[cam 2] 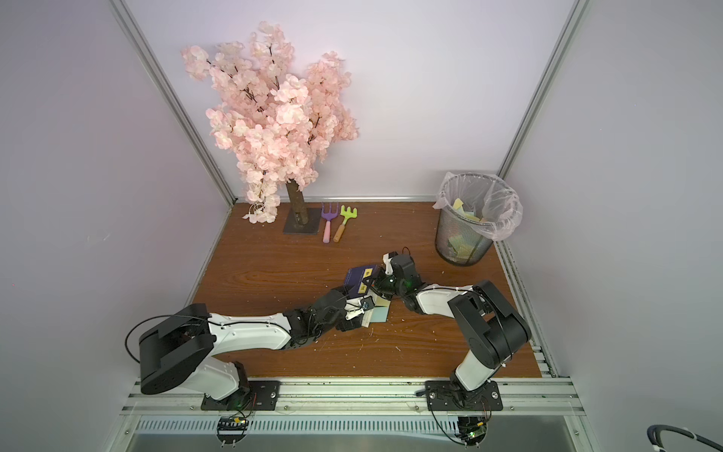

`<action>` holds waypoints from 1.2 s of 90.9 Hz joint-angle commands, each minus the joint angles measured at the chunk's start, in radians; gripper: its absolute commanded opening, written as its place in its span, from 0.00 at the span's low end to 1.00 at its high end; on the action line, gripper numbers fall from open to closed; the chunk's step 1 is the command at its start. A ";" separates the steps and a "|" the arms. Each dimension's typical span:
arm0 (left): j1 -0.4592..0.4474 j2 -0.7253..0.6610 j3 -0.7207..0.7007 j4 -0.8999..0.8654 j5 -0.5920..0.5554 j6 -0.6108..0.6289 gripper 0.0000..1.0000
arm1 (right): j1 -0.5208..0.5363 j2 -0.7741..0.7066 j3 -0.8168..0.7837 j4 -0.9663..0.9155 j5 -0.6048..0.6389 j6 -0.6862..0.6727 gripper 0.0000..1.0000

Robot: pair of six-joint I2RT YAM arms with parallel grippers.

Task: Peel off the used sticky note
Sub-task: Open the book at the center of the board.

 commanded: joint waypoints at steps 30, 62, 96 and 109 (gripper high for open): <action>-0.009 -0.053 0.015 -0.098 0.019 -0.015 0.30 | -0.004 -0.040 0.028 -0.105 0.057 -0.086 0.10; 0.007 -0.043 0.092 -0.222 0.065 -0.102 0.02 | -0.007 -0.153 0.077 -0.291 0.146 -0.229 0.30; 0.193 -0.046 0.178 -0.346 0.393 -0.324 0.02 | 0.000 -0.399 -0.102 -0.256 0.247 -0.204 0.44; 0.262 -0.050 0.152 -0.313 0.503 -0.406 0.02 | 0.037 -0.433 -0.149 -0.248 0.317 -0.201 0.42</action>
